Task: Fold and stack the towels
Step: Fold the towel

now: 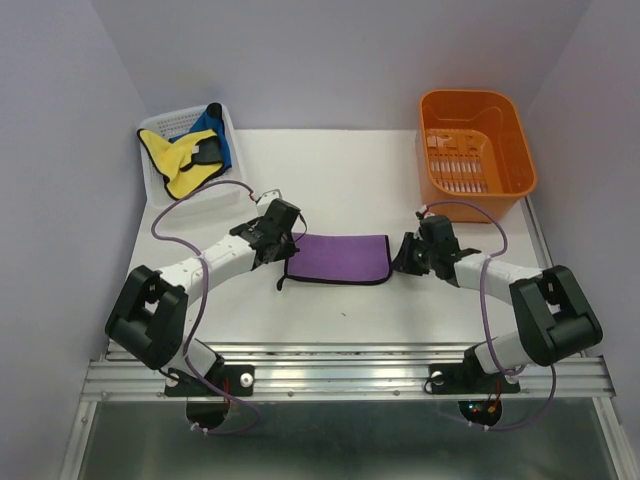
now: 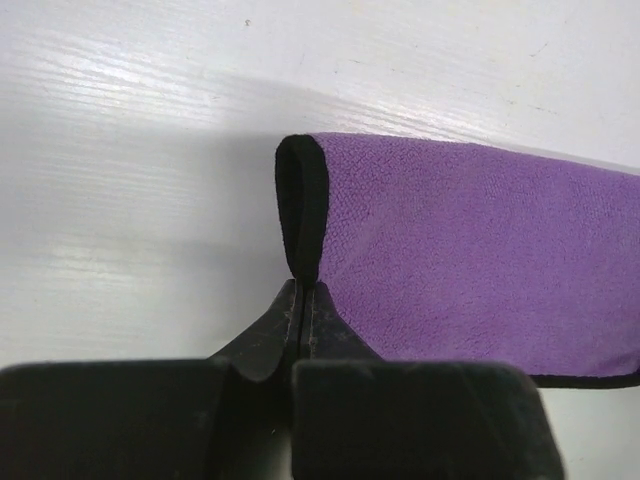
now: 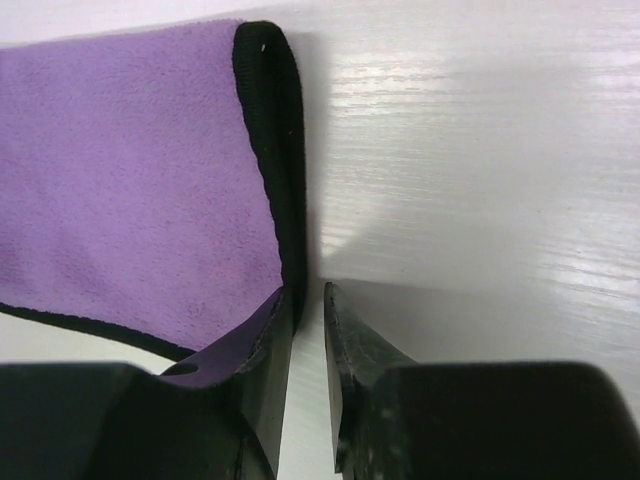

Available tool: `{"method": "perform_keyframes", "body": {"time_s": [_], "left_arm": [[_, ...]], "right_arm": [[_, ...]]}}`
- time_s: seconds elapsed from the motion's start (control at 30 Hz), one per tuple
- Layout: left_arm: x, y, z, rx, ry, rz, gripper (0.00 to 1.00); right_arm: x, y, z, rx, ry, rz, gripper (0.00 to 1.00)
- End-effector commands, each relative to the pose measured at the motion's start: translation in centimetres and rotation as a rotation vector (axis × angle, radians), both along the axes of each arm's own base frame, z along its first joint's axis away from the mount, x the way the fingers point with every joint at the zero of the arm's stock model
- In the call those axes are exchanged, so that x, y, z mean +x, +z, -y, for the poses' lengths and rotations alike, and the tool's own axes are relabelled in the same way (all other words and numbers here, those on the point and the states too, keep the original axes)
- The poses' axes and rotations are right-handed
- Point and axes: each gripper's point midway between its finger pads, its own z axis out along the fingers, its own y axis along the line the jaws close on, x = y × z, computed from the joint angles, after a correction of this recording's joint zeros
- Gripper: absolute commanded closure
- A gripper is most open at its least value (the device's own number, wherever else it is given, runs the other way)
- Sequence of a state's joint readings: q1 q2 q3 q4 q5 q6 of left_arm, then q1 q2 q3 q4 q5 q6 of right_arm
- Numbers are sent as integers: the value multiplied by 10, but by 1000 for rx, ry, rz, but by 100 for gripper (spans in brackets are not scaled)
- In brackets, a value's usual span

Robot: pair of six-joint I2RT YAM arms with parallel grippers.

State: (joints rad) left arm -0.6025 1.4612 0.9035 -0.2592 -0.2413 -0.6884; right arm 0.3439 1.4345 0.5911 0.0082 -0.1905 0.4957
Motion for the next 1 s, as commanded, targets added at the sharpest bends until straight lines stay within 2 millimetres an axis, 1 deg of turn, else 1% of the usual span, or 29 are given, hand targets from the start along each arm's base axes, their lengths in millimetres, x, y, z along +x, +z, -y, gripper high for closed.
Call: {"method": "perform_keyframes", "body": {"time_s": [0.0,0.07,0.1,0.2,0.37,0.5,0.67,0.73,0.83,0.9,0.97], "left_arm": [[3,17,0,-1,2,37,100],[4,23,5,-20,-5,46,100],[4,26,8,-27,-8,50,100],[6,44,21,-63,-17,95,100],[5,55,42,-111,-39,118,100],[3,56,57,-136,-55,115,100],[0,58,87,-195,-101,109,100],[0,58,97,-205,-110,105,100],[4,57,121,-231,-130,96,100],[4,56,133,-243,-144,89,100],[3,53,149,-256,-166,77,100]], "right_arm": [[8,10,-17,63,44,46,78],[6,13,-25,84,70,50,81],[5,11,-27,84,79,44,81],[3,8,-35,83,96,34,84],[0,6,-44,87,114,27,86],[-1,6,-47,92,112,30,87],[-1,7,-50,102,112,31,87],[-1,8,-50,106,115,33,87],[-2,8,-51,108,119,36,87],[-3,8,-51,109,119,35,87],[-2,9,-51,109,120,36,87]]}}
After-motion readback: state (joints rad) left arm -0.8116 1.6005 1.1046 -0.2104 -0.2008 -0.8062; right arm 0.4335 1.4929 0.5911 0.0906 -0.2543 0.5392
